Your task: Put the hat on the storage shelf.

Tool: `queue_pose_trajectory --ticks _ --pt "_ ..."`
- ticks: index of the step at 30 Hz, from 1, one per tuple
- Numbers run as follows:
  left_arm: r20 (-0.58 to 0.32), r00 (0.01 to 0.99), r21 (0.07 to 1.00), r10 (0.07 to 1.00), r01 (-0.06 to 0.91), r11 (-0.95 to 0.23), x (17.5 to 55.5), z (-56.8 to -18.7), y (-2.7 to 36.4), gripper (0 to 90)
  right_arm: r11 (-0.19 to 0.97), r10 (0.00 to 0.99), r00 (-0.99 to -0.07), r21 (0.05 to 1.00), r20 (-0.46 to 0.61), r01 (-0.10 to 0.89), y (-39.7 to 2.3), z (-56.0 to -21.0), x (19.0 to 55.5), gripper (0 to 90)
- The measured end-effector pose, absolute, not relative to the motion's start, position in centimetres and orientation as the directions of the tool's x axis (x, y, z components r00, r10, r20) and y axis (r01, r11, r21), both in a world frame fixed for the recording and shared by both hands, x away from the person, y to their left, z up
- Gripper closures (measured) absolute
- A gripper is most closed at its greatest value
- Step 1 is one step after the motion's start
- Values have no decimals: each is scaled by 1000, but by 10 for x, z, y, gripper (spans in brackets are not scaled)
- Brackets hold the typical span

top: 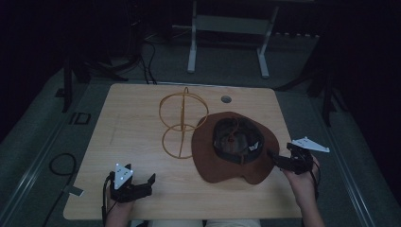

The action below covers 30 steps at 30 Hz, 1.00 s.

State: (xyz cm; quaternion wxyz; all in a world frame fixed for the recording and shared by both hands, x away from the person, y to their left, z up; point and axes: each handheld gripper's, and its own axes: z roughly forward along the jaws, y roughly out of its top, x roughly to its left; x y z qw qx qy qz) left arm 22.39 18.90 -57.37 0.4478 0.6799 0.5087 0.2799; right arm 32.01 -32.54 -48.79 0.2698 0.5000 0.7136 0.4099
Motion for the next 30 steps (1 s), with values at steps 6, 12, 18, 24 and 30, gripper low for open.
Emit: queue_pose_trajectory --ticks 6,12,18,24,30 --pt "-75 336 891 939 446 -88 224 -573 187 27 162 930 -366 856 34 491 -311 -476 348 157" --pt "-74 367 870 927 478 -120 226 -576 186 27 208 935 -354 837 -18 506 -299 -473 384 211" --pt "-78 376 873 923 473 -119 226 -575 185 27 239 931 -365 807 -31 540 -290 -478 415 269" --pt "-78 381 872 921 473 -122 226 -575 184 27 264 928 -370 761 -34 592 -281 -491 437 283" --pt "-60 394 868 917 475 -148 226 -576 180 27 327 918 -388 704 -80 630 -271 -505 455 315"
